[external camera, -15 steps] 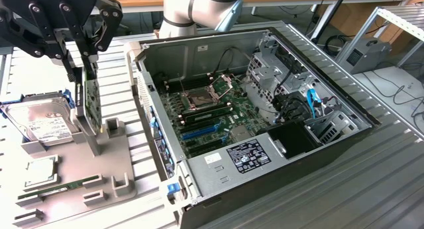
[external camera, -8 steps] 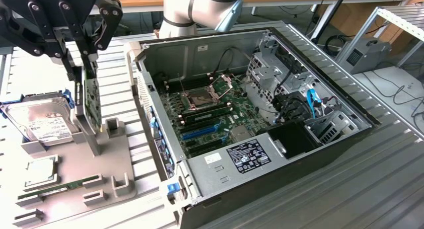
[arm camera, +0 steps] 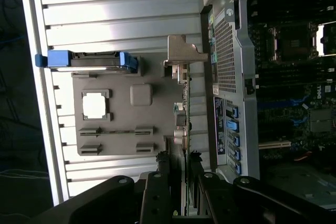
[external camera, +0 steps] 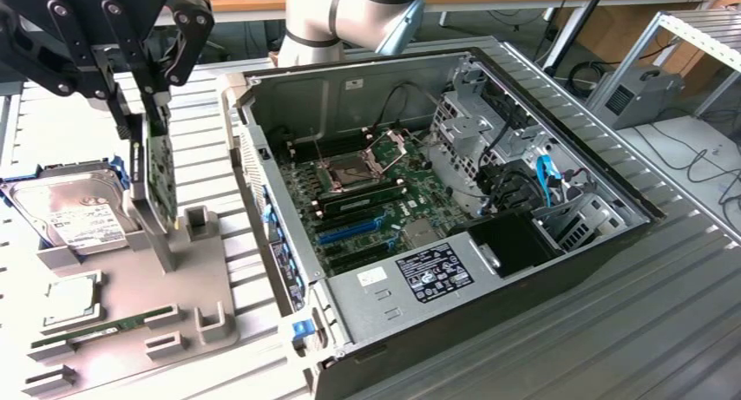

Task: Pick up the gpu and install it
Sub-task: 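Pick up the gpu and move the gpu toward the slot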

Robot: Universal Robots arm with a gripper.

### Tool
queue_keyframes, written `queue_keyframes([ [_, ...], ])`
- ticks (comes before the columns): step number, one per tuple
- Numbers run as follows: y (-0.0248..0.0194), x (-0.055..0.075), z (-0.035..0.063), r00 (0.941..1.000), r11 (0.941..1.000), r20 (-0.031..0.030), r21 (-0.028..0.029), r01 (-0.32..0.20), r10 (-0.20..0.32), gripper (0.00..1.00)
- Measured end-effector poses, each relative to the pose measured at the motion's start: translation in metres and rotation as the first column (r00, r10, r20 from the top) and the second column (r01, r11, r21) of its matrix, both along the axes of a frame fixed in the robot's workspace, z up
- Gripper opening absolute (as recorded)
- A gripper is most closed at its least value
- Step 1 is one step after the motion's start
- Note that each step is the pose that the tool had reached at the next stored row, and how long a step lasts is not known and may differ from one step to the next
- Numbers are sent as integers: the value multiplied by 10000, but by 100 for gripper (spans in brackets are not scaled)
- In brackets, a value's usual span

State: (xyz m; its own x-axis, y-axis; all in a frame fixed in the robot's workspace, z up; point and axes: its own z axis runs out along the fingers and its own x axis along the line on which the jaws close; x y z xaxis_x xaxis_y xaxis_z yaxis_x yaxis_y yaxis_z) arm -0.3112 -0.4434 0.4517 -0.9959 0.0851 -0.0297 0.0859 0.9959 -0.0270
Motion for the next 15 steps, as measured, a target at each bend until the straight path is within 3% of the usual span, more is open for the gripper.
queue_keyframes([
  [15, 0, 0, 34, 10000, 10000, 0, 5, 0, 0, 26],
])
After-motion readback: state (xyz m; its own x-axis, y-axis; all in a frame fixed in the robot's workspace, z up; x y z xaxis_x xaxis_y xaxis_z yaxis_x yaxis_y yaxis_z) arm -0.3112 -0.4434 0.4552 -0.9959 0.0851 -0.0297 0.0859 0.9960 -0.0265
